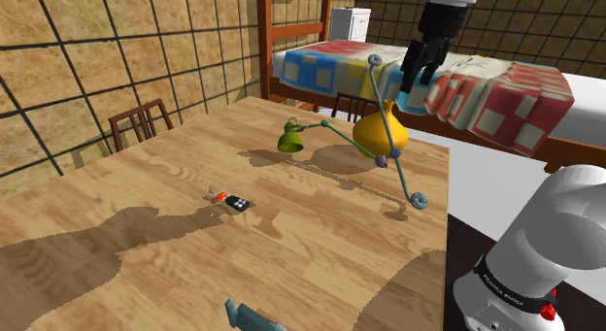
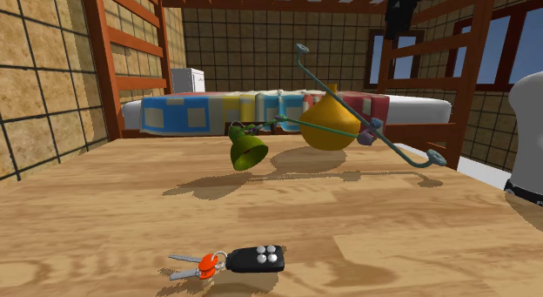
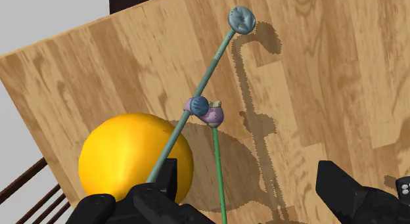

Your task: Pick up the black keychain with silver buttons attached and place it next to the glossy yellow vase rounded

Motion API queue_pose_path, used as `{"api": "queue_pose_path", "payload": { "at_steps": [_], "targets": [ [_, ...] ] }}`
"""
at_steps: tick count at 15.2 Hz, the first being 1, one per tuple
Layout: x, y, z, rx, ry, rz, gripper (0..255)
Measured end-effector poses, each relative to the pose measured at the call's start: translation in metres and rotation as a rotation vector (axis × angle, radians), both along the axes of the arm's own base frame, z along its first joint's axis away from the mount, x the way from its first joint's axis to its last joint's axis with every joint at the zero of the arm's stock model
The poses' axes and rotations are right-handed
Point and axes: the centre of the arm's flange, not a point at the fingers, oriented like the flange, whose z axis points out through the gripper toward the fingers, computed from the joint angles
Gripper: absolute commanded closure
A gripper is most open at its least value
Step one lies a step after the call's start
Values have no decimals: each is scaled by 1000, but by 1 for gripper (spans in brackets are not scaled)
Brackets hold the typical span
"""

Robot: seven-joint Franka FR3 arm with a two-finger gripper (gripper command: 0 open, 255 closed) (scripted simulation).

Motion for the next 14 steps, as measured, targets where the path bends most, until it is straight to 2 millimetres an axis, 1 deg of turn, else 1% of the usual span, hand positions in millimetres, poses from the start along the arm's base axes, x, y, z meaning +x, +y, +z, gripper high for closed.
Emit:
{"api": "queue_pose_path", "payload": {
  "at_steps": [1,2,4,6,7,8,12,14],
  "targets": [
    [0,0,0,0,0,0,0],
    [4,6,-3,0,2,2,0],
    [19,19,-12,0,7,6,0],
    [29,39,-26,-1,14,11,0],
    [35,49,-29,-1,17,14,0],
    [42,58,-38,-1,21,16,0],
    [68,101,-61,-1,33,26,0],
    [79,118,-75,-1,39,31,0]
  ]
}}
